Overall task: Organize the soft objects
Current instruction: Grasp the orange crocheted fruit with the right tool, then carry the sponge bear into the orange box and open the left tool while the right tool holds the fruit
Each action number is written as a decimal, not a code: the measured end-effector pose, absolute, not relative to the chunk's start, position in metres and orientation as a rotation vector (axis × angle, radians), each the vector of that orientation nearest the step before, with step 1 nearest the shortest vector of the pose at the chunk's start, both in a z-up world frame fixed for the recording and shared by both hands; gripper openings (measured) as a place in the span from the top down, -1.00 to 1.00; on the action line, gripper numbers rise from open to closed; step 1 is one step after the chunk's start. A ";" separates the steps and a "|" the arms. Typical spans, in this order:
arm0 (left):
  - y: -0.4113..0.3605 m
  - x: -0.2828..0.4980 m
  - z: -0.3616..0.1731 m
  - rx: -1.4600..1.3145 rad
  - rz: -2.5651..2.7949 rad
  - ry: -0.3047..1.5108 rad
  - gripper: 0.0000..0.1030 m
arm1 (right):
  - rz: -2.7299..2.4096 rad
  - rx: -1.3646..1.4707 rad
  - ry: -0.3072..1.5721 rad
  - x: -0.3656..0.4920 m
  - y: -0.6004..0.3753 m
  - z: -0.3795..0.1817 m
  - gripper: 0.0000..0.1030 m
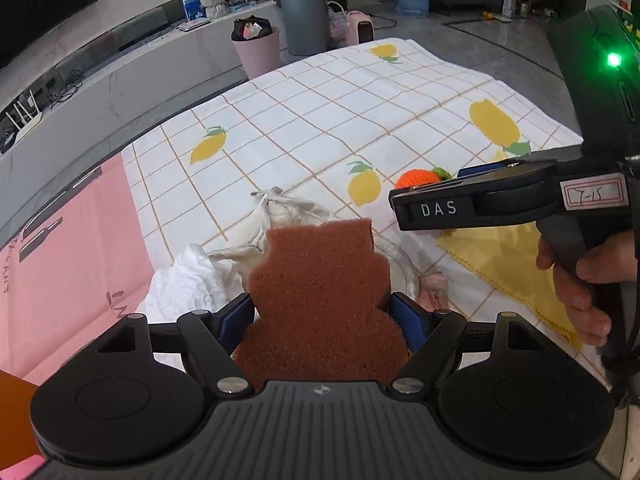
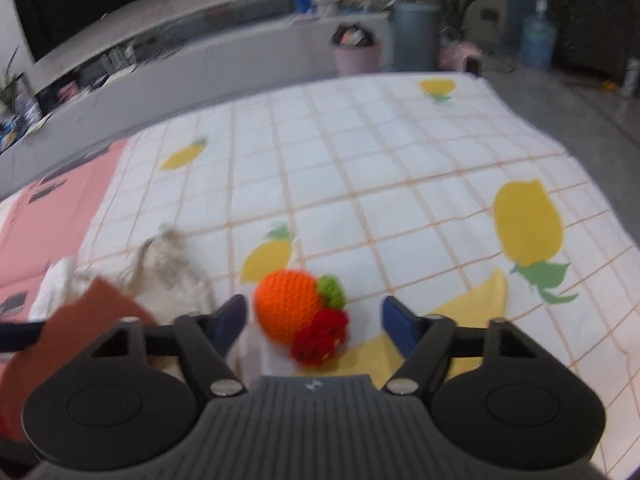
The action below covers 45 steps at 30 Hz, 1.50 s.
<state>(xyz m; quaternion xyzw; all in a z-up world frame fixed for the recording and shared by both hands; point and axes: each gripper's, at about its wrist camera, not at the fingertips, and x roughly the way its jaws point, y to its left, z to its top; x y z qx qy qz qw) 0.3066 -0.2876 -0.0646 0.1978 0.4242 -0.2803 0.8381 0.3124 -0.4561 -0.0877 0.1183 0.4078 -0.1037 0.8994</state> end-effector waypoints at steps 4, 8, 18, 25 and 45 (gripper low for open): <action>-0.285 0.308 -0.066 0.399 -0.591 0.908 -0.61 | -0.194 0.242 0.869 0.314 -0.457 -0.093 0.08; -0.277 0.307 -0.062 0.341 -0.589 0.914 -0.55 | -0.199 0.222 0.858 0.309 -0.454 -0.092 0.11; -0.253 0.300 -0.034 0.229 -0.588 0.879 -0.54 | -0.214 0.307 0.772 0.280 -0.453 -0.065 0.11; -0.226 0.293 -0.011 0.106 -0.619 0.893 -0.55 | -0.229 0.387 0.759 0.253 -0.445 -0.047 0.11; -0.104 0.228 0.087 0.161 -0.483 0.726 -0.54 | -0.139 0.635 0.622 0.161 -0.364 0.019 0.11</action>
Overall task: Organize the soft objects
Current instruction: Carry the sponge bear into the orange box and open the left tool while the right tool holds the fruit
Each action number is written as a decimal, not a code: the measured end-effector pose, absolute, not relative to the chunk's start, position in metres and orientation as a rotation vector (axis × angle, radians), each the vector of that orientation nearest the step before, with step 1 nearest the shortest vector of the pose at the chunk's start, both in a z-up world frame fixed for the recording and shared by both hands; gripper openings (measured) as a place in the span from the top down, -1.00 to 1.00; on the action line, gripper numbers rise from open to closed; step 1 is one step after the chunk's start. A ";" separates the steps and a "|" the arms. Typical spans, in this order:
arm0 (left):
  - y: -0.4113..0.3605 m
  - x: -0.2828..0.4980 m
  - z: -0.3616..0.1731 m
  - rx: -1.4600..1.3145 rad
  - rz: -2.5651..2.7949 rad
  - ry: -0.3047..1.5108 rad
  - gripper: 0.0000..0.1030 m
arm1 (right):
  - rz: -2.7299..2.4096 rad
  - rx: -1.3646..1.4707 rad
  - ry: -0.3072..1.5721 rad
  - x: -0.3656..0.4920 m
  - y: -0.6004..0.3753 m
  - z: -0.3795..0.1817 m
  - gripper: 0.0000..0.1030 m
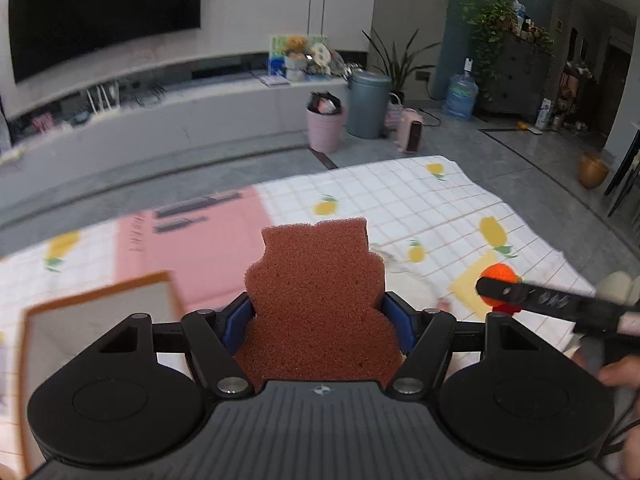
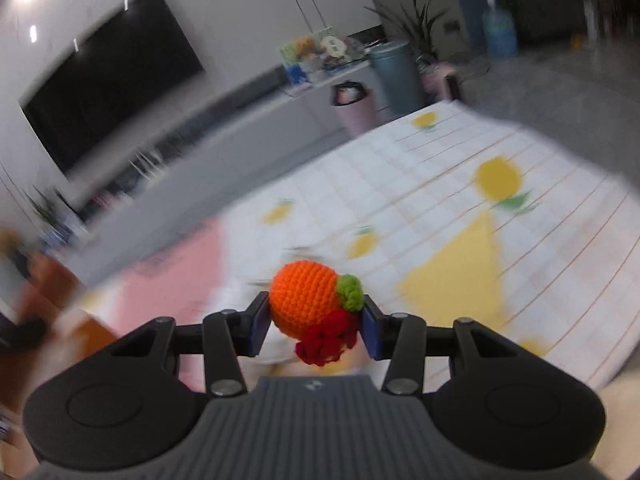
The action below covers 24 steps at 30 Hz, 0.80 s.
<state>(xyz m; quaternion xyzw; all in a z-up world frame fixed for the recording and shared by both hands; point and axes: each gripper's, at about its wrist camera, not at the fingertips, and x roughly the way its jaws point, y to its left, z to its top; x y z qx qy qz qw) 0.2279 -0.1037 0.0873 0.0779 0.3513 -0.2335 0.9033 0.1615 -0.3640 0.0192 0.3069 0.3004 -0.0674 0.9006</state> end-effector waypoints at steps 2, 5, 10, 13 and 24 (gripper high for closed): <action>-0.081 0.221 0.088 0.180 -0.449 0.696 -0.54 | -0.072 0.674 0.624 0.160 -0.341 0.029 0.11; -0.047 0.224 0.077 0.159 -0.331 0.795 -0.54 | 0.031 0.652 0.621 0.159 -0.297 0.044 0.10; 0.004 0.222 0.051 0.072 -0.235 0.757 -0.54 | 0.192 0.675 0.646 0.169 -0.242 0.055 0.11; 0.020 0.242 0.030 -0.009 -0.227 0.809 -0.54 | 0.225 0.630 0.626 0.169 -0.219 0.057 0.10; 0.016 0.290 -0.023 0.002 -0.212 0.899 -0.55 | 0.224 0.550 0.637 0.180 -0.200 0.033 0.10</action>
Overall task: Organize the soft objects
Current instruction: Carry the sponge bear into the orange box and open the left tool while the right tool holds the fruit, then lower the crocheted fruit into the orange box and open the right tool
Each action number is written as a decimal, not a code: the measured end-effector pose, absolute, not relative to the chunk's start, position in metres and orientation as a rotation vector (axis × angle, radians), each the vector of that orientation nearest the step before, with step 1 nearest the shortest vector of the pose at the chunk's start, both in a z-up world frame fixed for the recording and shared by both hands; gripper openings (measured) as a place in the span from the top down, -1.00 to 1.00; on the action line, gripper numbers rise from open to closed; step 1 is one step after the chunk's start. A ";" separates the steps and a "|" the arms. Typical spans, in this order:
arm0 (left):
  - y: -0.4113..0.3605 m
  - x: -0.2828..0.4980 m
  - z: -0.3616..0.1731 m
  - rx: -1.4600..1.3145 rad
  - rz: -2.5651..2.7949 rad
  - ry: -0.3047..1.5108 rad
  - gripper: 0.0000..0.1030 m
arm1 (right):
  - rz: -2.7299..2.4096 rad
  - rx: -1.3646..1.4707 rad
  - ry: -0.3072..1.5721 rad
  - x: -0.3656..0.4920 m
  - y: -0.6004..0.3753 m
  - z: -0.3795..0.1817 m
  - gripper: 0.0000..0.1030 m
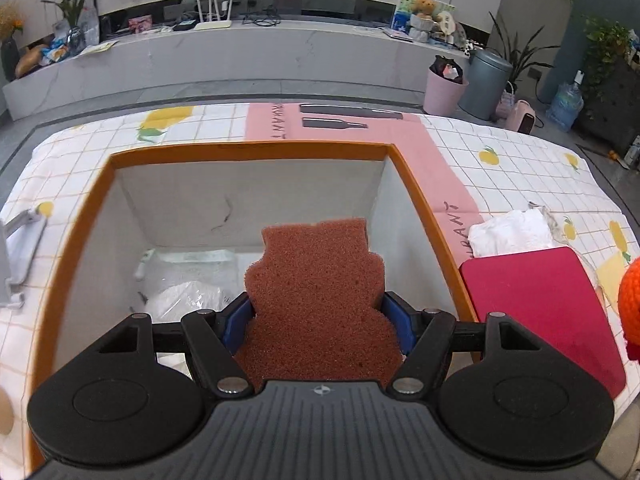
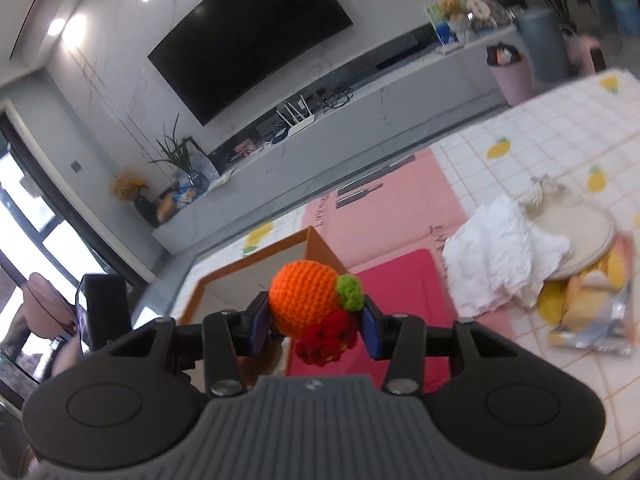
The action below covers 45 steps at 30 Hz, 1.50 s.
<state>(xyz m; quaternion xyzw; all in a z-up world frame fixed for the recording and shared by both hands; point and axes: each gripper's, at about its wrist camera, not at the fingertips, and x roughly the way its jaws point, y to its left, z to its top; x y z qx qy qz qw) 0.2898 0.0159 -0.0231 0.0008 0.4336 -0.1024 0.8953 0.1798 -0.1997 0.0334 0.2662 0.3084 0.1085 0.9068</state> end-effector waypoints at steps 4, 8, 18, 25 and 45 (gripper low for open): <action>0.015 0.288 -0.028 0.026 -0.186 0.895 -0.66 | 0.218 0.525 0.635 0.183 -0.197 0.028 0.10; 0.020 0.282 -0.022 -0.004 -0.209 0.906 -0.70 | 0.209 0.507 0.659 0.184 -0.193 0.022 0.10; 0.053 0.238 0.017 -0.061 -0.171 0.889 -0.72 | 0.215 0.383 0.646 0.166 -0.167 0.042 0.10; 0.092 0.191 0.040 0.013 0.020 0.805 -0.73 | 0.253 0.296 0.626 0.157 -0.138 0.070 0.10; 0.171 0.194 0.005 -0.271 0.005 0.857 -0.73 | 0.260 0.029 1.114 0.270 -0.023 -0.002 0.11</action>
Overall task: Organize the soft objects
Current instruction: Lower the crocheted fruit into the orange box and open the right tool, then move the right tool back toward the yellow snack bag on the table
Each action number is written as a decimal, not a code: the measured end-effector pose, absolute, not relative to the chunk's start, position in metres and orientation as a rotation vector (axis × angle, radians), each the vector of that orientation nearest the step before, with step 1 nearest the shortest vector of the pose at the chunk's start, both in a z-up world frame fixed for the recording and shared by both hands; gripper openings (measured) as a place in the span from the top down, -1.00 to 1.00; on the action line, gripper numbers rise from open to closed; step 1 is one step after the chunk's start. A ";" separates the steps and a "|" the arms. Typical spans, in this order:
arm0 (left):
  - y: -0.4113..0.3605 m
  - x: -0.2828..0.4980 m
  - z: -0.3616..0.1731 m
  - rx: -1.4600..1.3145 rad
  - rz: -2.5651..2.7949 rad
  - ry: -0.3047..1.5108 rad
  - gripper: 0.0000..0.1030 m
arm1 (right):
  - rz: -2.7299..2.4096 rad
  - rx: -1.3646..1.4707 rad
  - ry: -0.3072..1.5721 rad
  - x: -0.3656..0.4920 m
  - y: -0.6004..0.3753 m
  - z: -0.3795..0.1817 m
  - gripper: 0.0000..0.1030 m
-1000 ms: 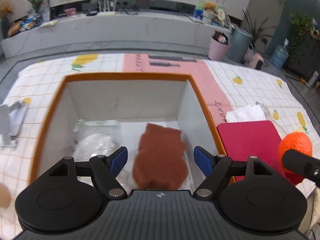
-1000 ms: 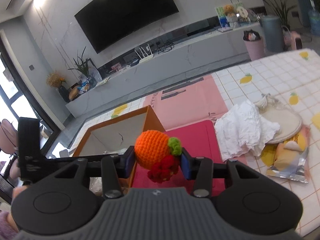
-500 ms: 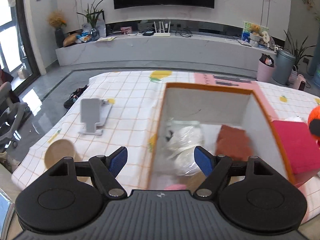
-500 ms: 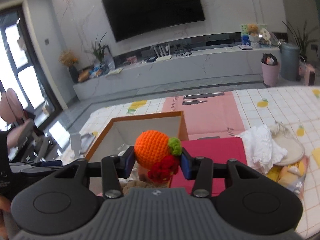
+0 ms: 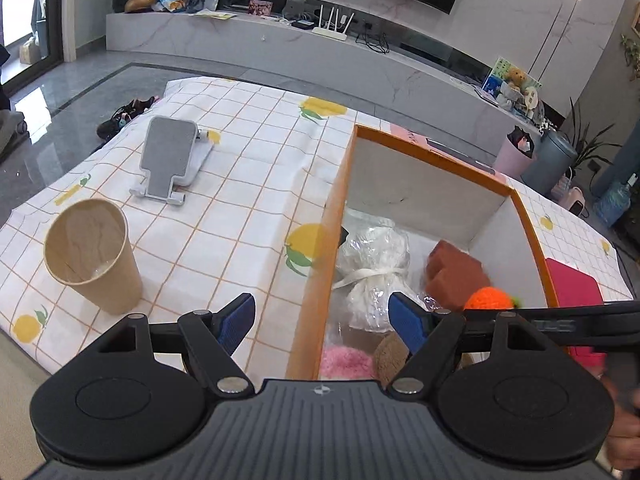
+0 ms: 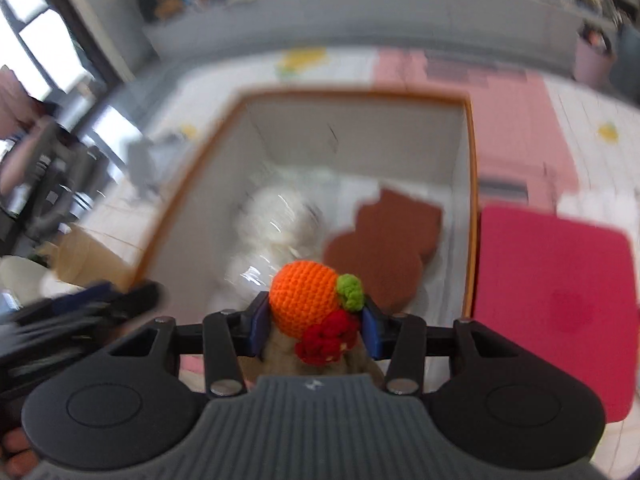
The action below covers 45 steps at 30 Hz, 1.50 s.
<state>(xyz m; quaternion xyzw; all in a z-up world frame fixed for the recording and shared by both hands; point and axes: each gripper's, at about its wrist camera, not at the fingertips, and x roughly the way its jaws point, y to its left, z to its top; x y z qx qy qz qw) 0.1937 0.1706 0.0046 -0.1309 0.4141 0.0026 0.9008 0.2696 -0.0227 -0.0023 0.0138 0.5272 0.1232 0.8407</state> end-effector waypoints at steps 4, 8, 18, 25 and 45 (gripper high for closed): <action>0.172 0.194 0.000 -0.276 -0.002 0.877 -0.73 | 0.174 -0.252 1.041 0.275 -0.001 -0.016 0.11; 0.171 0.194 -0.001 -0.275 -0.003 0.888 -0.73 | 0.187 -0.302 1.073 0.280 0.004 -0.020 0.11; 0.171 0.191 -0.001 -0.254 0.014 0.886 -0.73 | 0.205 -0.157 1.060 0.301 0.008 -0.012 0.11; 0.165 0.197 -0.002 -0.210 -0.036 0.904 -0.73 | 0.162 -0.022 1.000 0.333 0.009 -0.016 0.08; 0.161 0.207 -0.017 -0.193 -0.042 0.984 -0.73 | 0.254 0.035 0.943 0.303 0.008 0.016 -0.66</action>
